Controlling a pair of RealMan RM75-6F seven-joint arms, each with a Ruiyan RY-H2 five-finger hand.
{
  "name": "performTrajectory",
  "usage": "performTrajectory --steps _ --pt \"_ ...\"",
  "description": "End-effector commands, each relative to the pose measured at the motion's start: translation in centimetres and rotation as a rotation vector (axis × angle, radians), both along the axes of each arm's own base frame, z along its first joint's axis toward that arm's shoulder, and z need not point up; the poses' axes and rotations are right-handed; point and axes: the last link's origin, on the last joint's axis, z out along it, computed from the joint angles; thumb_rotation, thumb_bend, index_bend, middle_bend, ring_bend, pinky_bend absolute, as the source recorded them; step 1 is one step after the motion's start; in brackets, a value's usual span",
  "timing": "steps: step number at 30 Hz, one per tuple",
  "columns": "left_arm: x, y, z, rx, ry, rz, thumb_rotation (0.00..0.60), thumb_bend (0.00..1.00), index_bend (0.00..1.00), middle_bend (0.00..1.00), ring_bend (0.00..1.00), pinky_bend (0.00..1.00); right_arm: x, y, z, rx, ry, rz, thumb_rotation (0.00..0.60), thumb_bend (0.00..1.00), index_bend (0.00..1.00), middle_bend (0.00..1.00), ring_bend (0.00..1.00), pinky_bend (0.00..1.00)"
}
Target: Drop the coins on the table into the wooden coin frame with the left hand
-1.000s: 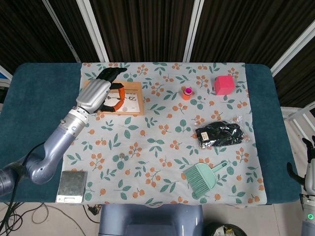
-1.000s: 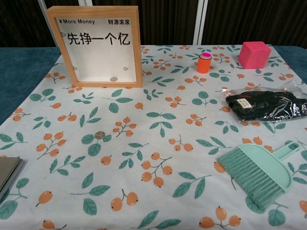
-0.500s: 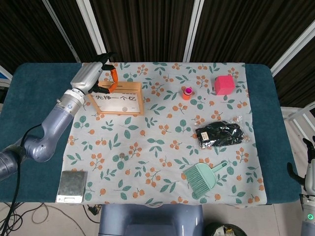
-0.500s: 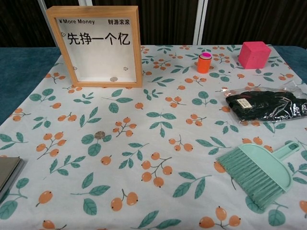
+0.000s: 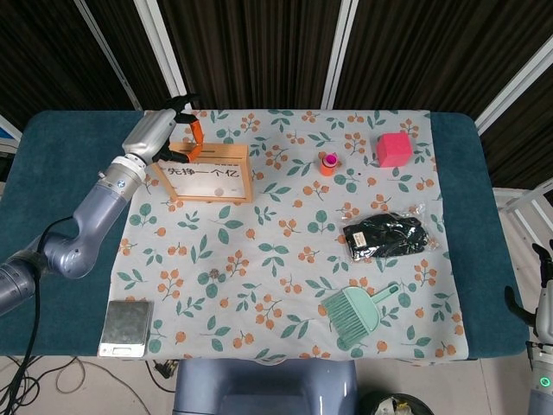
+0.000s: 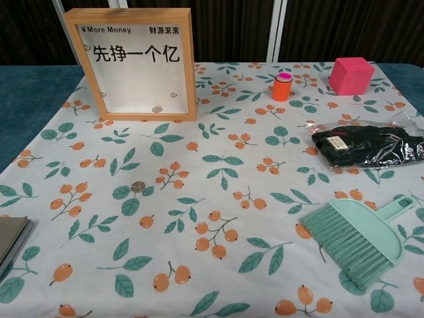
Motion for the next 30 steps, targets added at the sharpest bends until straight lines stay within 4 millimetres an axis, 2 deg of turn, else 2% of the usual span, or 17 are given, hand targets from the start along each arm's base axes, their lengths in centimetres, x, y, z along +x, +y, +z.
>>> performTrajectory --steps 1,14,30 --pt "-0.5 0.2 -0.3 -0.007 0.004 0.012 0.600 0.62 0.70 0.07 0.00 0.00 0.0 0.0 0.0 0.002 0.001 -0.003 0.600 0.39 0.17 0.07 0.03 0.00" --pt "-1.8 1.4 -1.3 -0.054 -0.043 0.073 0.600 0.62 0.70 0.07 0.00 0.00 0.0 0.1 0.1 0.001 -0.001 -0.010 0.600 0.39 0.17 0.07 0.03 0.00" --pt "-2.6 2.3 -2.3 -0.064 -0.020 0.083 0.600 0.62 0.70 0.07 0.00 0.00 -0.1 0.0 0.1 -0.004 0.004 -0.014 0.600 0.39 0.17 0.07 0.03 0.00"
